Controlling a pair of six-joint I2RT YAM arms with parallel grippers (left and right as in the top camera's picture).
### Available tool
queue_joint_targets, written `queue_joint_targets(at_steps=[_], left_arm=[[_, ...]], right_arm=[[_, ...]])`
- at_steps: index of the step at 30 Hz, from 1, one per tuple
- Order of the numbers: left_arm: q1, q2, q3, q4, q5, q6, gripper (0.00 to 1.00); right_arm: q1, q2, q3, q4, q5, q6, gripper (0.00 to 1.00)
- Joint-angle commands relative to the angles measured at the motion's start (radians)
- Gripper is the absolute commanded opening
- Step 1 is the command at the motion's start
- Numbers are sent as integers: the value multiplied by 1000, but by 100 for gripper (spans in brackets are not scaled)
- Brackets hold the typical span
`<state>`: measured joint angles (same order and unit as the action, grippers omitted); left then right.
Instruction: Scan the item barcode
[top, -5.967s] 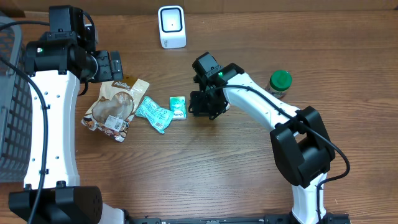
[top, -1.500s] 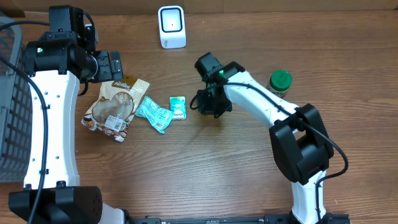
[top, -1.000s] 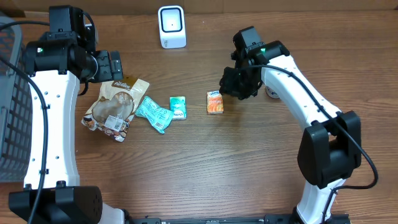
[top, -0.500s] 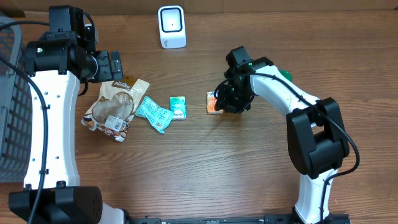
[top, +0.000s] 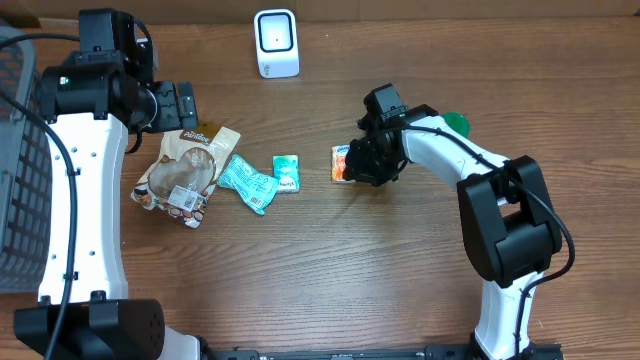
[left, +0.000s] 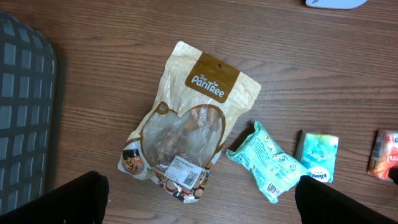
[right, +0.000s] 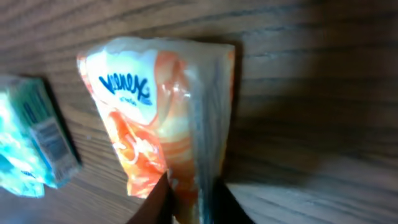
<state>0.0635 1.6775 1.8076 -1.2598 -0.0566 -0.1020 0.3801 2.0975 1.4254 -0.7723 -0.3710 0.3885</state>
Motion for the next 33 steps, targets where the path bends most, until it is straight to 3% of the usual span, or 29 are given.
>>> queue_joint_targets(at_steps=[1, 9, 13, 18, 25, 33], left_arm=[[1, -13, 12, 1, 5, -10, 100], [1, -13, 12, 1, 5, -10, 99], [1, -13, 12, 1, 5, -10, 100], [1, -13, 12, 1, 5, -10, 100], [1, -13, 12, 1, 5, -10, 100], [1, -13, 12, 1, 5, -10, 99]], right_arm=[[-3, 1, -16, 2, 23, 6, 4], [-19, -68, 50, -96, -115, -71, 4], [-43, -167, 59, -92, -372, -155, 4], [-90, -274, 59, -13, -734, -156, 4], [-150, -307, 60, 144, -1183, -18, 4], [-158, -307, 60, 166, -1199, 172, 4]])
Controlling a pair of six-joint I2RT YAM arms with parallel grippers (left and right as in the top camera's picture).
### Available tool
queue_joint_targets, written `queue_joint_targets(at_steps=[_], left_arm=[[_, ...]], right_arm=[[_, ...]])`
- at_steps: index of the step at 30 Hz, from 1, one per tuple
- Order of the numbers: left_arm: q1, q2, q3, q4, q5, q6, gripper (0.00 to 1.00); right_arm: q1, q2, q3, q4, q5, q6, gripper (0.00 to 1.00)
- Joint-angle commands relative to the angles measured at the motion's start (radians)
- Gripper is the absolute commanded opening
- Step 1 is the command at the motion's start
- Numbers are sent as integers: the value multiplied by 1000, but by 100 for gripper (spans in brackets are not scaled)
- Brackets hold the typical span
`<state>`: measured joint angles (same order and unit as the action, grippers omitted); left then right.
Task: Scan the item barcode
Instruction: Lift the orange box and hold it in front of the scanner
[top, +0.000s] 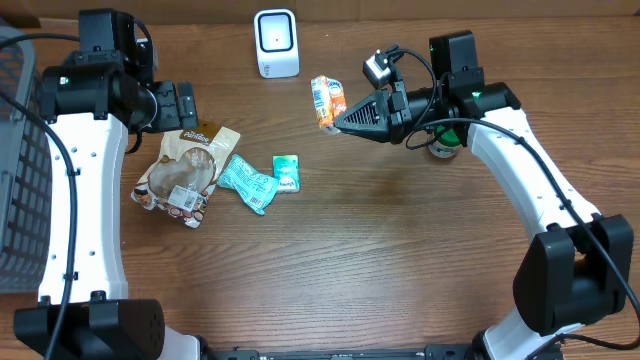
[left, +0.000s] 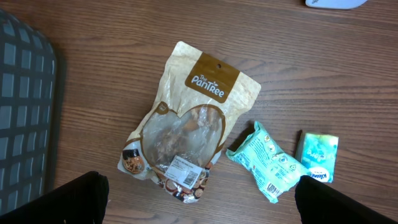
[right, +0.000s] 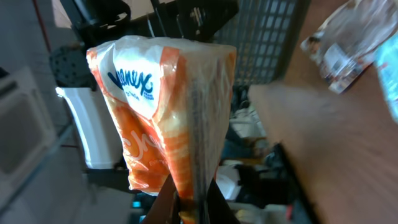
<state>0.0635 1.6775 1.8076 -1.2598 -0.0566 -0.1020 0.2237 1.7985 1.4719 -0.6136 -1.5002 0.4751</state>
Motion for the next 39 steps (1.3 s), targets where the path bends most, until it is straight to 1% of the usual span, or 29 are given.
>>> queue_joint_targets(at_steps=[1, 9, 13, 15, 20, 22, 26, 29, 31, 33, 35, 37, 39], left_arm=[[1, -13, 12, 1, 5, -10, 100], [1, -13, 12, 1, 5, -10, 100], [1, -13, 12, 1, 5, -10, 100], [1, -13, 12, 1, 5, -10, 100], [1, -13, 12, 1, 5, -10, 100], [1, -13, 12, 1, 5, -10, 100], [1, -13, 12, 1, 5, -10, 100], [1, -13, 12, 1, 5, -10, 100], [1, -13, 12, 1, 5, -10, 100], [1, -13, 12, 1, 5, -10, 100], [1, -13, 12, 1, 5, -10, 100], [1, -13, 12, 1, 5, -10, 99], [1, -13, 12, 1, 5, -10, 99]], right_arm=[[-2, -8, 13, 8, -69, 95, 4], [-2, -8, 13, 70, -56, 94, 4], [2, -8, 13, 92, 63, 93, 4], [8, -8, 13, 64, 200, 67, 4], [51, -8, 13, -155, 797, -13, 4], [76, -8, 15, -222, 978, -16, 4], [105, -7, 75, -312, 1114, -39, 4], [121, -5, 183, -384, 1272, -39, 4], [133, 5, 291, -430, 1381, -42, 4], [149, 28, 410, -464, 1456, -74, 4], [174, 64, 536, -484, 1565, -120, 4], [210, 116, 659, -484, 1733, -172, 4], [245, 179, 753, -449, 1866, -264, 4]])
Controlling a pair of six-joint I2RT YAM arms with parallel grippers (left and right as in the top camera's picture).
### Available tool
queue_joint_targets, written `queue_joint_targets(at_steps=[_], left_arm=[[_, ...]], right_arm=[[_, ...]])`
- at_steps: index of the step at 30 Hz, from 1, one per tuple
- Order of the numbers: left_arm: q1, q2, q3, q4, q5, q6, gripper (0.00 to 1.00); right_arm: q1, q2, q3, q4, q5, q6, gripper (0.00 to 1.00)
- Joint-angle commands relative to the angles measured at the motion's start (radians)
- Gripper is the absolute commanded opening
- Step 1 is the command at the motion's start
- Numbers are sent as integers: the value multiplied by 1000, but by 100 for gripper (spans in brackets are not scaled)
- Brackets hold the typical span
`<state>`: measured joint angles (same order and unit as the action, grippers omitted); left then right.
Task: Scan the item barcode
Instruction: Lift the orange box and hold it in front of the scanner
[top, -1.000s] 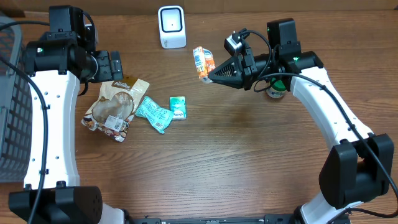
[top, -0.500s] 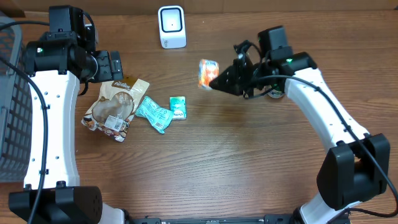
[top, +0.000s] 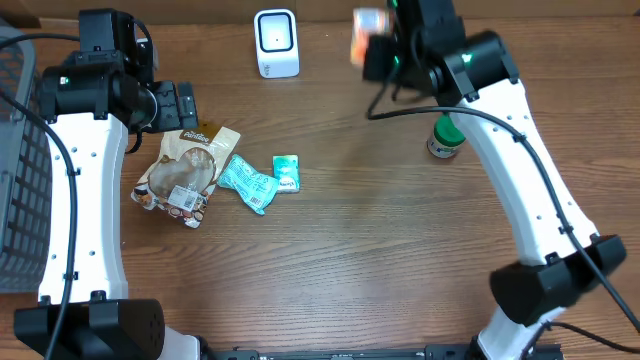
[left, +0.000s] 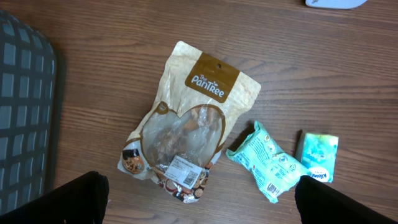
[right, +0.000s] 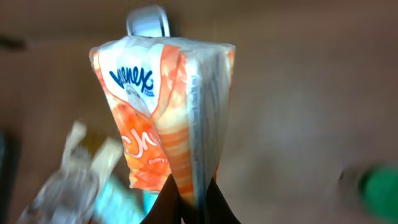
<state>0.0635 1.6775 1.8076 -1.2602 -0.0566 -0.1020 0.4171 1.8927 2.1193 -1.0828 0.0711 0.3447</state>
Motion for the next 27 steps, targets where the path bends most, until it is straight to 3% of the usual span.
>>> queue_joint_targets(at_steps=[1, 7, 11, 17, 22, 27], left_arm=[[1, -13, 12, 2, 5, -10, 100], [1, -13, 12, 1, 5, -10, 100], [1, -13, 12, 2, 5, -10, 100], [1, -13, 12, 1, 5, -10, 100], [1, -13, 12, 2, 5, -10, 100], [1, -13, 12, 1, 5, -10, 99]], right_arm=[[66, 111, 132, 51, 336, -183, 4], [154, 275, 138, 359, 587, -522, 4], [193, 415, 138, 584, 635, -877, 4], [200, 554, 138, 855, 611, -1032, 4], [200, 604, 137, 874, 441, -1295, 4], [198, 660, 137, 945, 439, -1462, 4]])
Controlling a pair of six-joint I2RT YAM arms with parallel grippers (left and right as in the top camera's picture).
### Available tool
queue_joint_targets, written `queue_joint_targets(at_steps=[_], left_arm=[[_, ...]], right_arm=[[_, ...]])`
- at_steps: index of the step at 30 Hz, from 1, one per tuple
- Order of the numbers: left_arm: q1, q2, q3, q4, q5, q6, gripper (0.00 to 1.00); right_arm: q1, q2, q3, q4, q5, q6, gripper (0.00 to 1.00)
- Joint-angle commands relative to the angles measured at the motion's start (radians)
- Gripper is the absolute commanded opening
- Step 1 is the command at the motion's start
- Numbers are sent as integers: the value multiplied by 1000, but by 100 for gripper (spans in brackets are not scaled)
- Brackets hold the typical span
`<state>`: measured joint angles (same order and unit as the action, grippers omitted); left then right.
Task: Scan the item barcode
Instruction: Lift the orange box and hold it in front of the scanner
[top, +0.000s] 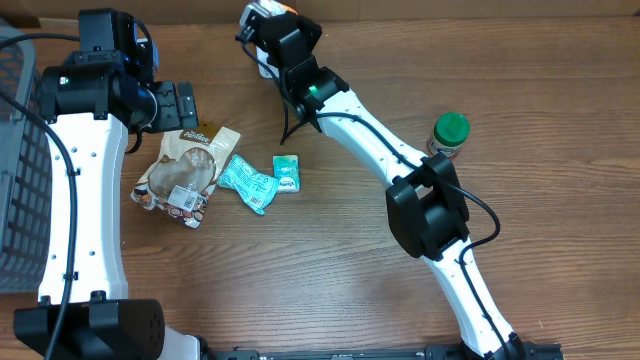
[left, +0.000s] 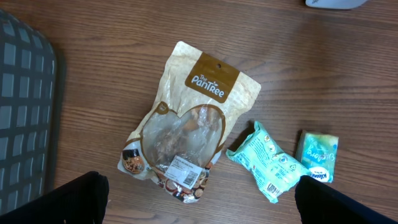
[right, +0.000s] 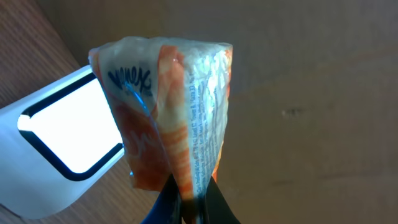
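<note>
My right gripper (right: 188, 198) is shut on the lower edge of an orange Kleenex tissue pack (right: 168, 106). It holds the pack upright right beside the lit window of the white barcode scanner (right: 65, 134). Overhead, the right gripper (top: 275, 25) sits at the table's far edge and covers most of the scanner. The left gripper (left: 199, 208) hangs open above a tan PanTree snack bag (left: 186, 124), with nothing between its fingers.
A teal snack pack (left: 268, 163) and a green tissue pack (left: 318, 155) lie right of the bag. A green-lidded jar (top: 447, 135) stands at the right. A grey wire basket (top: 20, 180) fills the left edge.
My right gripper has moved left with the orange pack, from the far middle of the table to directly over the scanner. The left arm has not moved.
My right gripper was shut on the orange pack lying on the table beside the green tissue pack. Then it held the pack in the air right of the scanner, then higher at the far edge, and now at the scanner's window. The left arm stayed still throughout.
</note>
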<state>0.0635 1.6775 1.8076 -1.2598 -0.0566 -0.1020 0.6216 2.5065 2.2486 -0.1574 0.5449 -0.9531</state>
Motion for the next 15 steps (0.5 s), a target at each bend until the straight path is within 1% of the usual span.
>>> queue_joint_targets(at_steps=[1, 7, 15], left_arm=[[1, -13, 12, 1, 5, -10, 99], [1, -13, 12, 1, 5, -10, 100], [1, -13, 12, 1, 5, -10, 100]], right_arm=[[-8, 58, 8, 27, -35, -178, 4], [-15, 101, 8, 51, -51, -182, 4], [-23, 104, 8, 75, -53, -181, 4]])
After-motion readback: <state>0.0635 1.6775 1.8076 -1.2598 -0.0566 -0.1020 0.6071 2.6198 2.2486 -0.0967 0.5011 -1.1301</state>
